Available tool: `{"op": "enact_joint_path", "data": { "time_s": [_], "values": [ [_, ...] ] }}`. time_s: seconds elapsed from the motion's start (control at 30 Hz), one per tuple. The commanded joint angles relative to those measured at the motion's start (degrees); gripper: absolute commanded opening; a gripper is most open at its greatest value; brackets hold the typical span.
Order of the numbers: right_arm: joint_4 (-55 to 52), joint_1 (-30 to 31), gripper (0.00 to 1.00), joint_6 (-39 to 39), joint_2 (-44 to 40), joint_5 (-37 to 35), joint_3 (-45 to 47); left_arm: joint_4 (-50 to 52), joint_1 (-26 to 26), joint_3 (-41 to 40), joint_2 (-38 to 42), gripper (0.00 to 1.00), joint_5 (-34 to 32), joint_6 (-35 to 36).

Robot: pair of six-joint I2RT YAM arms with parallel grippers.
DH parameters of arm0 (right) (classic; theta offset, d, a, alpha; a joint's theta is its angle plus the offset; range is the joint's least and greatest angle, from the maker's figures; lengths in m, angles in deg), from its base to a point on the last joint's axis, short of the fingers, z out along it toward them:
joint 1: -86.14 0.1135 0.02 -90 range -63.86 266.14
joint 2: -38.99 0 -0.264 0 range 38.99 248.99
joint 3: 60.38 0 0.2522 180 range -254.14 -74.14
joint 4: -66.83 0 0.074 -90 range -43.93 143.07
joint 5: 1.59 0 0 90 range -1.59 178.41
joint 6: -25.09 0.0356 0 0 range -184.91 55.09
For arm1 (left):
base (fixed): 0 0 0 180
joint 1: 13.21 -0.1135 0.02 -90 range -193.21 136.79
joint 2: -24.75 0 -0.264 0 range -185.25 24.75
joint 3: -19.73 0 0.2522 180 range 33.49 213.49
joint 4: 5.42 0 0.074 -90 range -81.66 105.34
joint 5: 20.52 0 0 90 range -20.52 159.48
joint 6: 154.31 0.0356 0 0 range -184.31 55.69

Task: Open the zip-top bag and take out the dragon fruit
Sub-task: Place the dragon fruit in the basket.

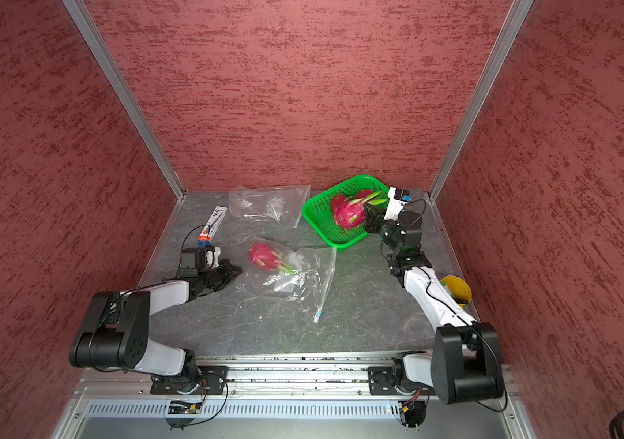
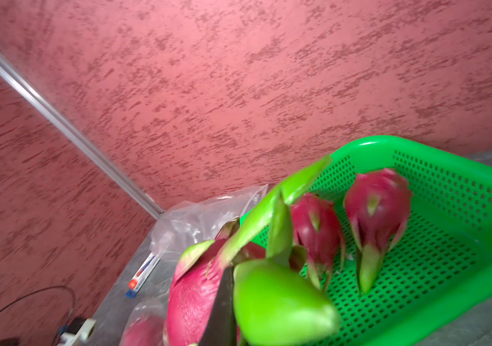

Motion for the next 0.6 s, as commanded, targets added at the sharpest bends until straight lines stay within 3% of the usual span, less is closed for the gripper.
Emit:
{"op": "enact_joint_path", "data": {
  "time_s": [0.0, 0.2, 0.43, 0.5, 0.57],
  "values": [
    [4.35, -0.33, 0.00, -1.44, 5.12, -4.60, -2.94, -0.51, -0.06, 0.22, 1.51, 0.00, 0.33, 0.34],
    [6.96, -0.28, 0.00, 0.75, 17.79, 1.43, -6.85, -0.35, -0.02, -0.18, 2.72, 0.00, 0.20, -0.07],
    [12.12, 0.23, 0.00, 6.02, 25.48, 7.36, -6.95, 0.62, -0.04, -0.01, 3.89, 0.00, 0.06, -0.08],
    [12.19, 0.51, 0.10, 6.44, 26.66, 7.91, -7.25, 0.78, -0.02, 0.08, 4.07, 0.04, 0.11, -0.28],
    [11.43, 0.52, 0.27, 6.65, 27.73, 8.75, -7.94, 0.91, -0.02, 0.17, 4.34, 0.08, 0.29, -0.55]
  ]
}}
